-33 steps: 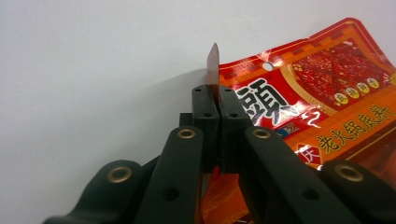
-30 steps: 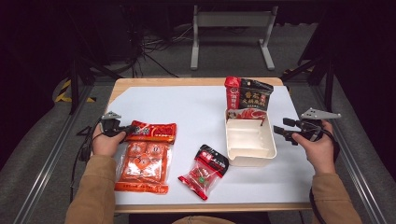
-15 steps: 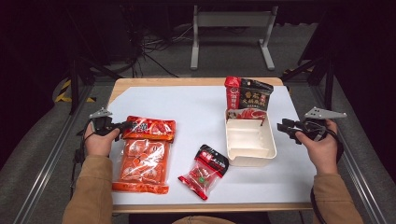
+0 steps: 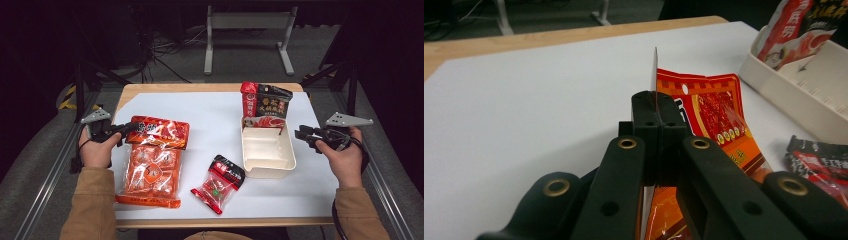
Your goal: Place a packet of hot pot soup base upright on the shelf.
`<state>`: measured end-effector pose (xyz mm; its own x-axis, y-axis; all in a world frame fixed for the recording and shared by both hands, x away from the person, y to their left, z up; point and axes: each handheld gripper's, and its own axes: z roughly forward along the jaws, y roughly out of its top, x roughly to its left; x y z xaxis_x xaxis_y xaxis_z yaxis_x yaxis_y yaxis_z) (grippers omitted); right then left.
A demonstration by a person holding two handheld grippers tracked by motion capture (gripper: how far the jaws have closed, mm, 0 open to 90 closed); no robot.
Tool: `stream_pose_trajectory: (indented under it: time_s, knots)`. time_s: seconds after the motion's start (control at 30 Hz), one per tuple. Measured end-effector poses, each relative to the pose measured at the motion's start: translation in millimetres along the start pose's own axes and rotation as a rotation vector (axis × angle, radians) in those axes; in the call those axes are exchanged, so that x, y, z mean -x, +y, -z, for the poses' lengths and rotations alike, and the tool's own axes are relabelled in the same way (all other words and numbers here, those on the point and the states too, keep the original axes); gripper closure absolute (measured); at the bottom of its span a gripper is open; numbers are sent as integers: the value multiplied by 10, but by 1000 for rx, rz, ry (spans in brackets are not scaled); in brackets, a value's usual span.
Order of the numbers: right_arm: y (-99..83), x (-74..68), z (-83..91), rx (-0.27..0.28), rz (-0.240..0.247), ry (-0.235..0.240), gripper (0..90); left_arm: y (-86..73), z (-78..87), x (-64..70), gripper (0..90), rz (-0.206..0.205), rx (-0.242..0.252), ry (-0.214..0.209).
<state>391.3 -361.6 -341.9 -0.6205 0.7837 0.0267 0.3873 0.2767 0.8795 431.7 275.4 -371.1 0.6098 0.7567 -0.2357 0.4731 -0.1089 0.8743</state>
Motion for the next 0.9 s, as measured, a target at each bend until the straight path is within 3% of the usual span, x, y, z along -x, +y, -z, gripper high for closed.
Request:
stream_pose_trajectory:
  time_s: [0.3, 0.53, 0.67, 0.9]
  knots:
    - [105, -111, 22, 20, 25, 22, 676, 184, 187, 247, 900, -65, 52, -38]
    - [202, -212, 54, 44, 46, 47, 677, 324, 371, 514, 900, -138, 131, -83]
    - [232, -250, 46, 50, 59, 55, 677, 369, 459, 610, 900, -165, 190, -113]
    - [265, -297, 5, 52, 70, 72, 679, 418, 541, 748, 900, -210, 232, -137]
